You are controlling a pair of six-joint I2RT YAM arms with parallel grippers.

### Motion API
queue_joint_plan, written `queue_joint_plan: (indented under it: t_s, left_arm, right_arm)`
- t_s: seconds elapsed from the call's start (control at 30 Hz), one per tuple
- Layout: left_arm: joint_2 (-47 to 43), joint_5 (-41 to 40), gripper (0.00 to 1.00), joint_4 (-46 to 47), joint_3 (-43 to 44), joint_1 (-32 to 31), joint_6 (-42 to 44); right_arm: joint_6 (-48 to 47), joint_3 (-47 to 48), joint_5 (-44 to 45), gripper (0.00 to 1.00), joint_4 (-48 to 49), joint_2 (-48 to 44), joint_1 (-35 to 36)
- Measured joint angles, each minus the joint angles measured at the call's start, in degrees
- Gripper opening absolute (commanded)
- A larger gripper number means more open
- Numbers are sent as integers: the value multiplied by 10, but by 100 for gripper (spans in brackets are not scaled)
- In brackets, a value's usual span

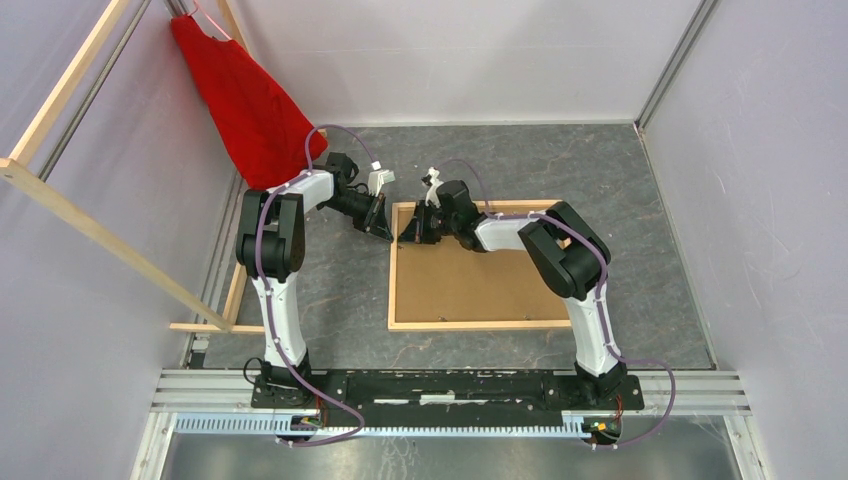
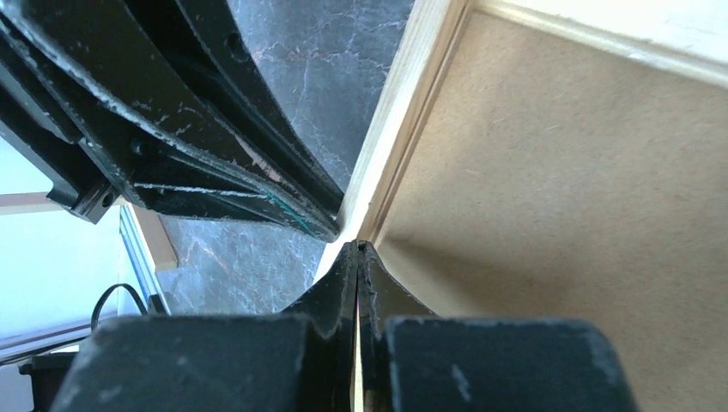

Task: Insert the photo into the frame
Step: Install the photo frame at the center of the board.

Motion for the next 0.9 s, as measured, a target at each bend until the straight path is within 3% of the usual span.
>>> queue_joint_plan:
  t_s: [0.33, 0.9]
  left_arm:
    - [0, -1, 7, 0, 0, 0, 0]
    - [0, -2, 6, 0, 0, 0, 0]
  right_arm:
    - [-30, 23, -1, 0, -33, 3, -23]
    - [-39, 22, -23, 0, -33, 13, 0]
